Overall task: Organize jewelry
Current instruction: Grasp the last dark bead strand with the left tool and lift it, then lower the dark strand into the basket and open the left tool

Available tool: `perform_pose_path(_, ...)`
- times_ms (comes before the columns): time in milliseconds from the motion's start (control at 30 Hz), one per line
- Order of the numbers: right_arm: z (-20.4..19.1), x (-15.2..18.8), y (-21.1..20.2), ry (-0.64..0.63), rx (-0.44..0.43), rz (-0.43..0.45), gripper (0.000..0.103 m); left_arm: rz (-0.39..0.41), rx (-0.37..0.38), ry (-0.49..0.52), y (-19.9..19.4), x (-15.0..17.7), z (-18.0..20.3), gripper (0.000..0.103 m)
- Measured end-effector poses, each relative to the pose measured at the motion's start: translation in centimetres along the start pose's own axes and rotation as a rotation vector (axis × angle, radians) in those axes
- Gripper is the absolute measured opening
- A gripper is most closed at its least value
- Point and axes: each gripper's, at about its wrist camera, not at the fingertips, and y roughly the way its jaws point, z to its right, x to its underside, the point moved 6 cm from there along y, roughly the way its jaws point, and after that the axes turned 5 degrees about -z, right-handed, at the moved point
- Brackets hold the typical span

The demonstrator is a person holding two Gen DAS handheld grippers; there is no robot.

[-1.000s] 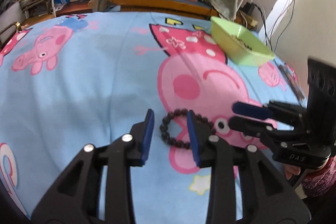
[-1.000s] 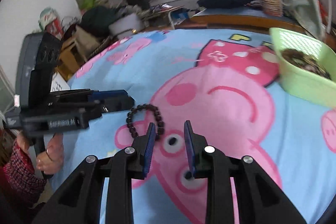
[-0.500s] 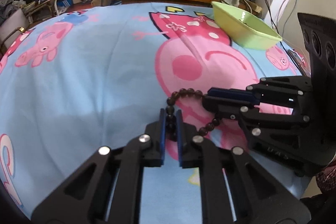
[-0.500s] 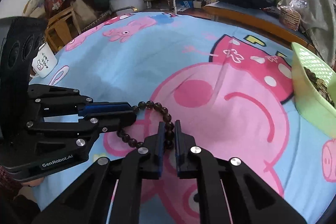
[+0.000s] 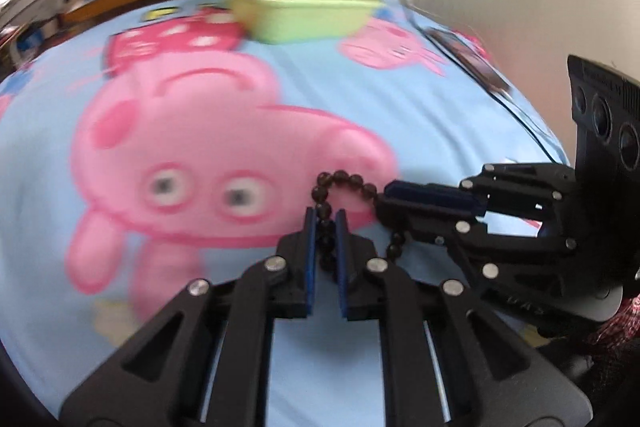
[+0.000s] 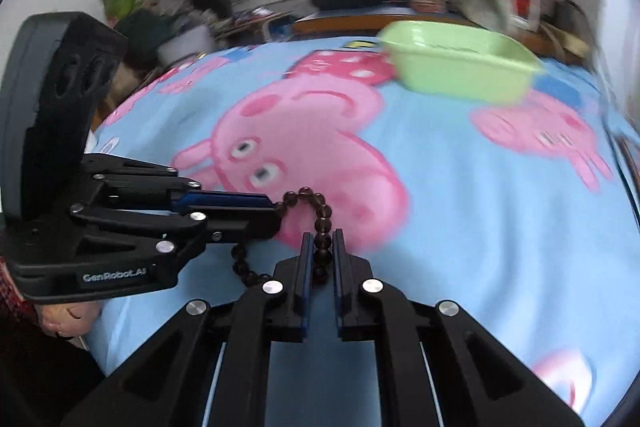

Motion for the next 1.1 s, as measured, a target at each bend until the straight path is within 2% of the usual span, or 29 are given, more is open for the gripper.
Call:
perform_pose_path(133, 2.4, 1.8, -2.3, 0.071, 0.058, 0.035, 0.000, -0.020, 0.030, 0.085, 1.4, -0.3, 3.8, 0.009)
perform_pose_path(233, 3.7, 2.4, -2.8, 0.093, 0.073, 0.042, 0.000, -0.024, 0.025, 0.122, 2.0, -0.6, 5.2, 0.009)
perform_pose_path(400, 4.4, 1.5, -3.2, 0.110, 0.040, 0.075, 0.000, -0.042, 0.054, 0.110, 2.0, -1.7, 5.3, 0.009)
perform_pose_path(600, 4.9, -4.8, -6.4, 0.041, 0.039, 0.231, 0.000, 0.054, 0.042, 0.113, -1.1, -7.5, 4.2, 0.009)
perform_pose_path(700, 5.6, -8.3, -7.2, 0.023, 0.046, 0.301, 0.000, 0.114, 0.011, 0.109, -2.4, -11.0, 3.3, 0.009)
perform_pose_path(800, 7.3, -12.5, -6.7, 0.050, 0.002, 0.352, 0.000, 0.165, -0.034, 0.090, -2.9, -14.6, 1.6, 0.009)
perform_pose_path(933, 9.6, -16.6, -3.6, 0.093, -0.032, 0.344, 0.000, 0.194, -0.097, 0.018, -2.2, -18.8, -2.1, 0.009)
perform_pose_path(1100, 11.6, -18.7, 1.3, 0.148, -0.044, 0.274, 0.000, 0.170, -0.125, -0.055, 0.5, -21.7, -5.9, 0.009)
